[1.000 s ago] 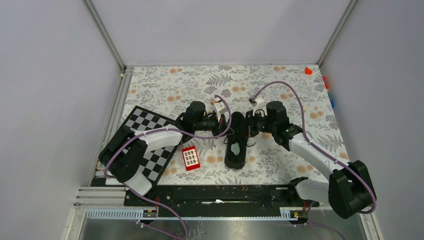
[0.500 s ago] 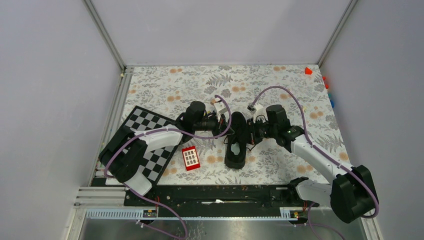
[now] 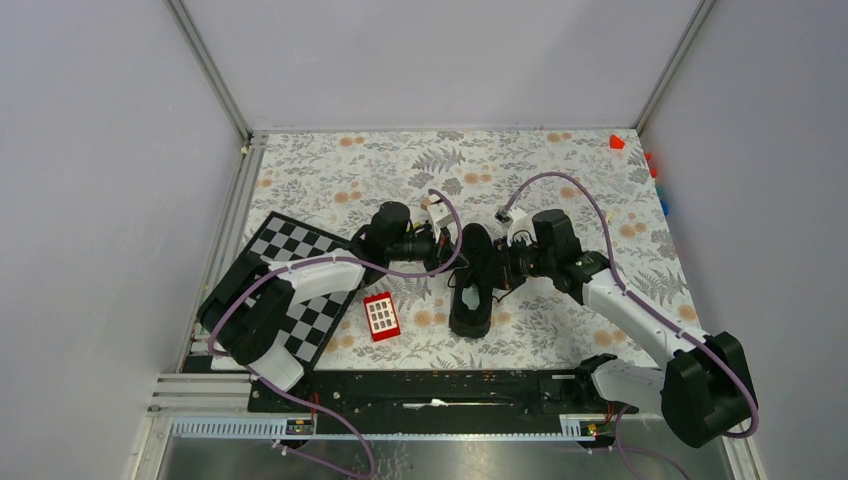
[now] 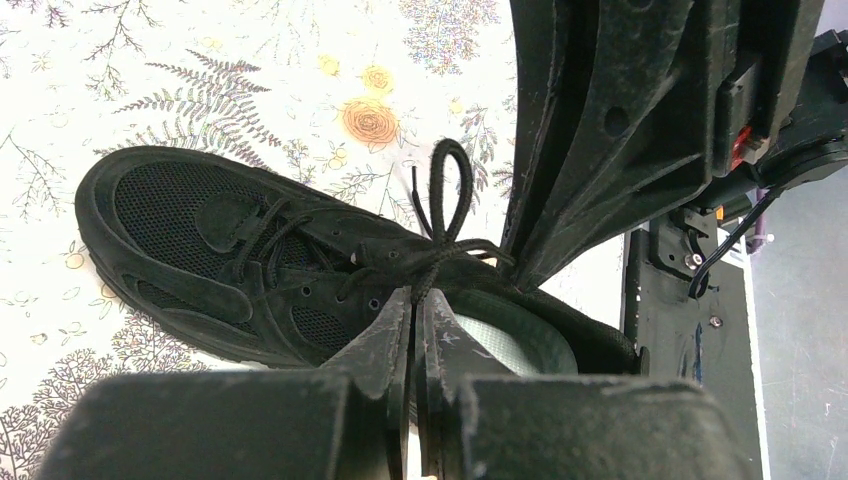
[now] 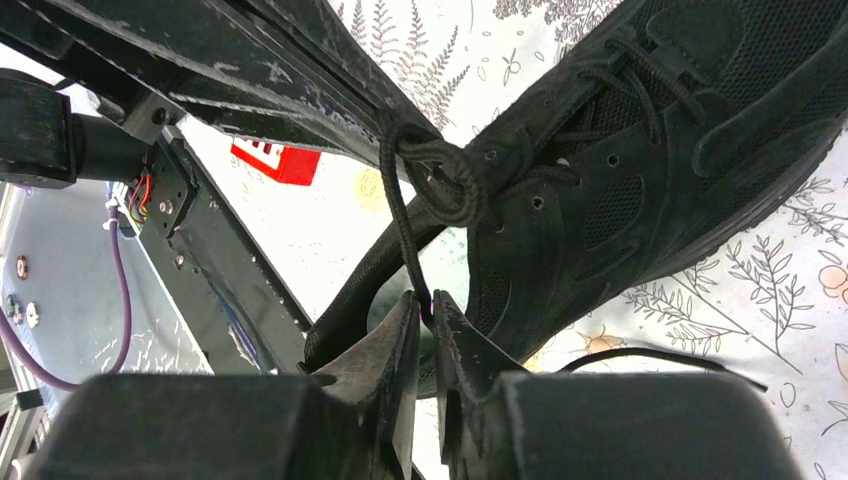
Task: Tie the shoes
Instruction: Cross the shoelace with the shoelace.
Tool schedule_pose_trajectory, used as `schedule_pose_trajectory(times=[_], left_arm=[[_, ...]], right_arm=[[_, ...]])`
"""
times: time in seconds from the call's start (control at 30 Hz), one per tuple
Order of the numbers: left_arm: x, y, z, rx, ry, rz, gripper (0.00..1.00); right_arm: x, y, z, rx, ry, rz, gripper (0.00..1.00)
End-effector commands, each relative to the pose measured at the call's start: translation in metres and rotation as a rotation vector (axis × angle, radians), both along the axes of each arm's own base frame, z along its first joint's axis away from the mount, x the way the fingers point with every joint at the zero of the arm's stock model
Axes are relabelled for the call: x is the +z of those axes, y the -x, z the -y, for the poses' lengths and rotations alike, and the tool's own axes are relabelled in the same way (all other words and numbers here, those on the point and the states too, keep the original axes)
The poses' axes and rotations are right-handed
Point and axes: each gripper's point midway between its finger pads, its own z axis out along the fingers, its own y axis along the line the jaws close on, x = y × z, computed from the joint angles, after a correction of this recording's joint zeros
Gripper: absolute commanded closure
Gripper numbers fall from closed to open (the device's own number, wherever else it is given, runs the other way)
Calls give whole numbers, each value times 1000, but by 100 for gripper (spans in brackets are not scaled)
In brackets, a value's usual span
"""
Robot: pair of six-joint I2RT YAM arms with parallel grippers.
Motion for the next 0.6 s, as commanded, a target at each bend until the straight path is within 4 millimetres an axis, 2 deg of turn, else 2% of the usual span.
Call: schedule_pose_trajectory(times=[0.0, 0.3, 0.57], left_arm=[[36, -6, 7, -19, 86, 80, 100], [39, -4, 16, -42, 109, 60, 100], [40, -4, 19, -46, 113, 62, 100]], right_arm=[[26, -14, -9, 8, -34, 80, 83], [39, -21, -12, 0, -56, 106, 79], [43, -24, -4, -41, -20, 140, 53]])
